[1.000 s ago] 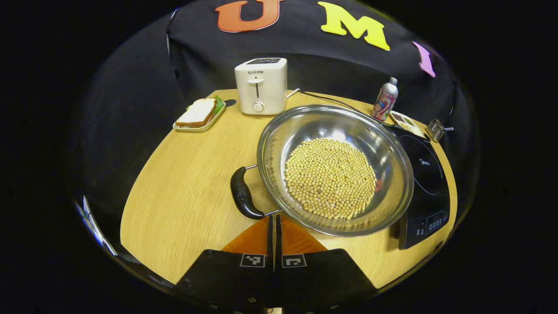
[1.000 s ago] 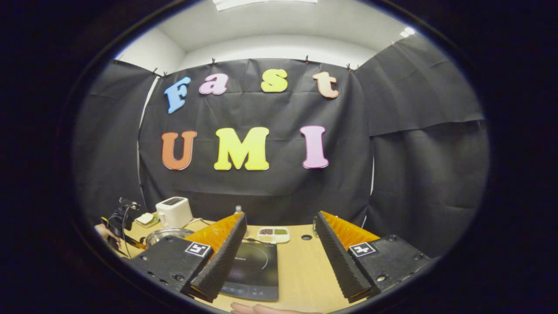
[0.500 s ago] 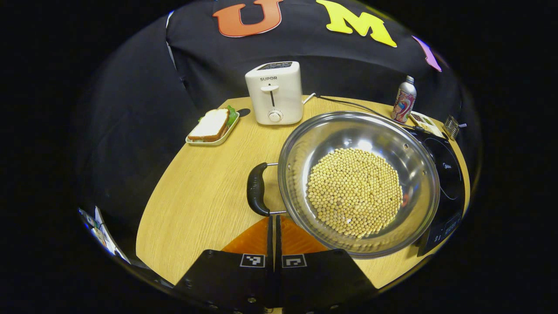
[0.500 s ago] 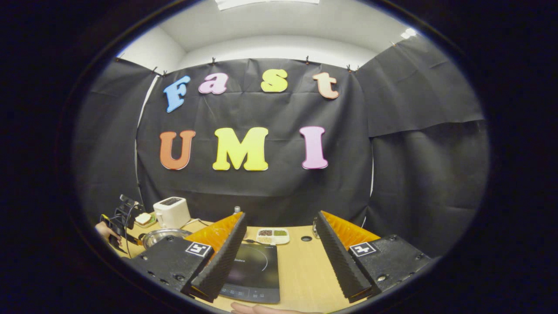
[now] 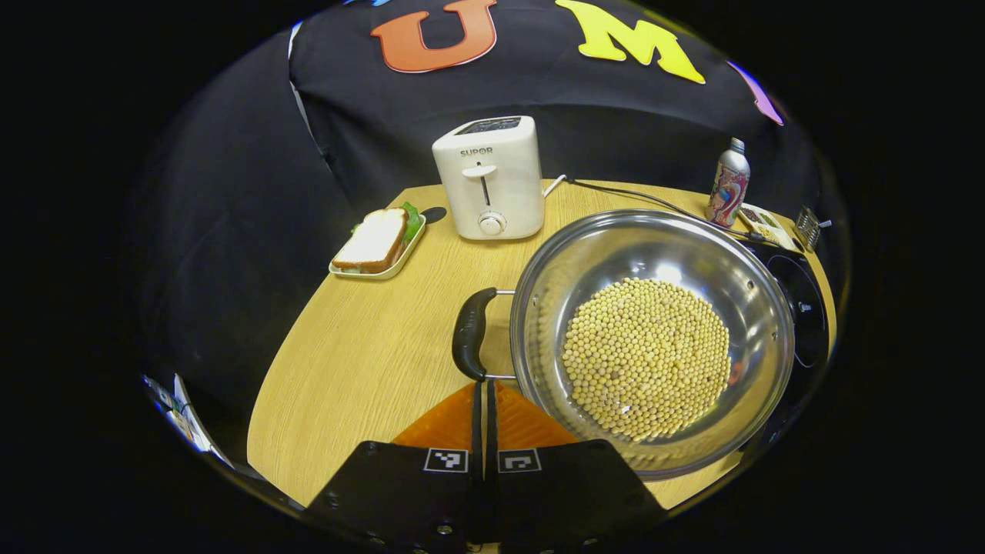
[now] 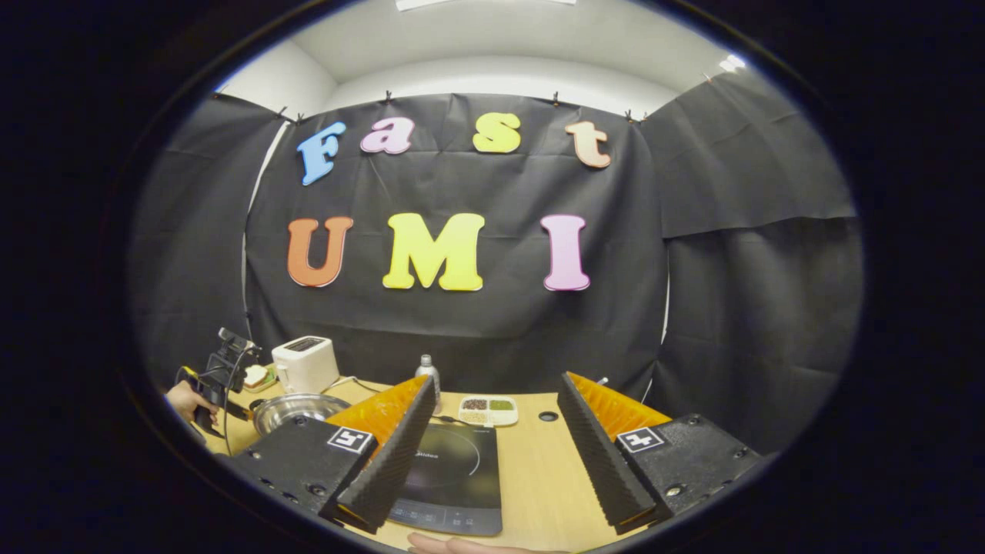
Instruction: First push the handle of the pot to place it horizontally, then grasp the pot with both hands and set it on the induction cooktop.
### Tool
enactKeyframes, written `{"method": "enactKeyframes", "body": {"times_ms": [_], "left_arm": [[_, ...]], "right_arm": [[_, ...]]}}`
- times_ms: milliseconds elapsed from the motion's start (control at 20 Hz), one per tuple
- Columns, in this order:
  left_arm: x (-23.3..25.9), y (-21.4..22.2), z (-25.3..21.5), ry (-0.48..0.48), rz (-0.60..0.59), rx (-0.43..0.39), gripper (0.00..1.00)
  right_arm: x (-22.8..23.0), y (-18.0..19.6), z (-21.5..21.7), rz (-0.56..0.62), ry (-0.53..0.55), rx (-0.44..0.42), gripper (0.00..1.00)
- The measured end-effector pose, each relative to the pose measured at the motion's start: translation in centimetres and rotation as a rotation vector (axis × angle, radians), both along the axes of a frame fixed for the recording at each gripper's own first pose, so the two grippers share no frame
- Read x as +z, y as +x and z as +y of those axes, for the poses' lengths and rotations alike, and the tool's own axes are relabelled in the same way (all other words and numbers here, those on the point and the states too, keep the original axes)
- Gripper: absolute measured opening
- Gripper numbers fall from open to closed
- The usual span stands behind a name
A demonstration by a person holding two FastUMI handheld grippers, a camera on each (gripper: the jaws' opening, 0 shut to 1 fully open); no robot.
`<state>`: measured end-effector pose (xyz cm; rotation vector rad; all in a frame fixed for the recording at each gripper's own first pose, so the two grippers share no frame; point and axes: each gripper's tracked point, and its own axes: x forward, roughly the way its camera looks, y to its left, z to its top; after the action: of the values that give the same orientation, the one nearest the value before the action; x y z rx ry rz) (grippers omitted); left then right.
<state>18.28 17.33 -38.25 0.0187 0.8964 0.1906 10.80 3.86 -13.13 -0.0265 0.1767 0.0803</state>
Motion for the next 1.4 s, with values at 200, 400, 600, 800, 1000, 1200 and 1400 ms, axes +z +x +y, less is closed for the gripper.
{"method": "enactKeyframes", "body": {"times_ms": [200,400,600,800,1000,1200,1400], "left_arm": [[-0.2,0.3,0.2,-0.032,-0.002,0.002,0.00],[0.0,-0.5,1.4,0.009,0.001,0.020,0.10],[1.2,-1.7,0.9,0.002,-0.046,-0.018,0.00],[4.4,-3.0,0.0,-0.022,-0.116,-0.028,0.13],[7.0,-3.8,-1.5,-0.038,-0.177,-0.071,0.72],[8.2,-3.3,-2.1,-0.062,-0.209,-0.078,0.97],[7.5,-1.8,-1.9,-0.088,-0.202,-0.087,0.97]], "right_arm": [[-0.6,0.0,1.6,0.014,-0.015,0.010,0.99],[-1.8,0.0,3.6,0.036,-0.038,0.019,0.99],[-3.6,0.1,6.0,0.077,-0.049,0.036,0.99],[-6.1,0.6,8.8,0.143,-0.039,0.069,0.99],[-8.2,1.8,11.3,0.175,-0.059,0.082,1.00],[-11.3,3.3,13.9,0.243,-0.056,0.106,0.99],[-14.3,5.3,15.8,0.307,-0.053,0.107,1.00]]}}
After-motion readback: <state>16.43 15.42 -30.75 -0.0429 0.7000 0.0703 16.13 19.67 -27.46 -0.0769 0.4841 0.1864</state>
